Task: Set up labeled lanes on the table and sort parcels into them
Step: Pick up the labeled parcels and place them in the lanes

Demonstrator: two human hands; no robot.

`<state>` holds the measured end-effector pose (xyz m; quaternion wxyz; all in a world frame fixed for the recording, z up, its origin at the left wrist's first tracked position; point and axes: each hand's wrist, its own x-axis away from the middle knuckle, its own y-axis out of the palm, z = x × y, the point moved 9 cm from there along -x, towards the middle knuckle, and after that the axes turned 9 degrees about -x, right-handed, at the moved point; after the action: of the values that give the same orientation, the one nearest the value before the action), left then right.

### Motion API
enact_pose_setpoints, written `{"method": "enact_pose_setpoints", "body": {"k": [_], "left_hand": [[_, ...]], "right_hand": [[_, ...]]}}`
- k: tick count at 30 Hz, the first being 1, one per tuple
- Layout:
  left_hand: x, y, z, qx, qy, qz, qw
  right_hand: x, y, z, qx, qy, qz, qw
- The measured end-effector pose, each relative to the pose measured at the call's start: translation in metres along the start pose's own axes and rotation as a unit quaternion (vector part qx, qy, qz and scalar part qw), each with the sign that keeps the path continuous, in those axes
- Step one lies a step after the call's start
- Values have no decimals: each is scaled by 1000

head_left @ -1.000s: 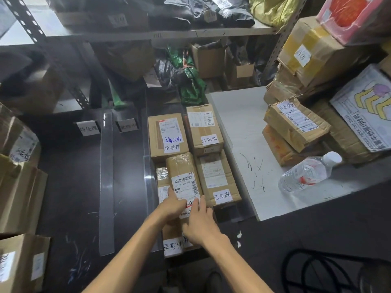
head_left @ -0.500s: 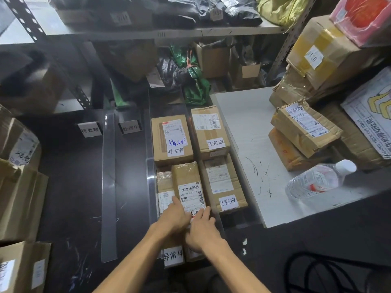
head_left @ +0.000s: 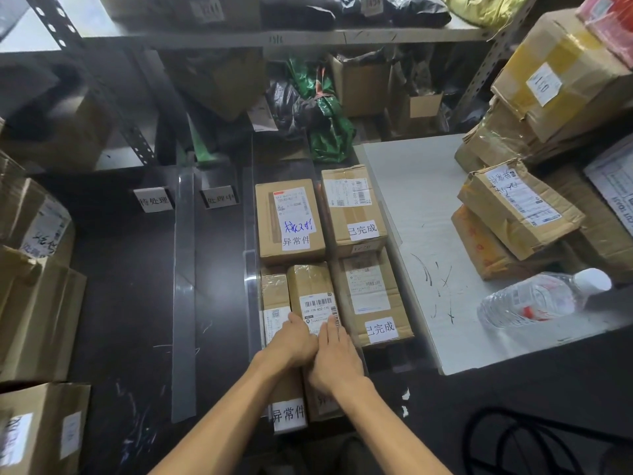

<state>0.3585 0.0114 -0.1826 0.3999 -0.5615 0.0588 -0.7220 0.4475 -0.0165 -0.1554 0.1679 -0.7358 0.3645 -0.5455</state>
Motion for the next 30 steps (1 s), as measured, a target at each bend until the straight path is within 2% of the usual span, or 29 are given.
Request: {"method": "enact_pose_setpoints", "body": {"k": [4, 9, 16, 19, 23, 26, 30], "left_hand": [[0, 1, -1, -3, 5, -5, 1000], [6, -9, 6, -2, 40, 18, 999], [18, 2, -2, -34, 37, 12, 999], [29, 1, -1, 40, 50, 23, 998], [63, -15, 10, 120, 51, 72, 989], [99, -33, 24, 238, 74, 79, 965], [164, -86, 22, 302, 107, 169, 932]], "right_hand": [[3, 2, -2, -10, 0, 3, 1000], [2, -10, -6, -96, -20, -13, 995], [11, 3, -5, -35, -41, -18, 998], [21, 9, -9, -115, -56, -26, 991], [50, -12, -12, -249, -80, -9, 965], [79, -45, -22, -336, -97, 19, 937], [105, -87, -65, -370, -171, 55, 911]]}}
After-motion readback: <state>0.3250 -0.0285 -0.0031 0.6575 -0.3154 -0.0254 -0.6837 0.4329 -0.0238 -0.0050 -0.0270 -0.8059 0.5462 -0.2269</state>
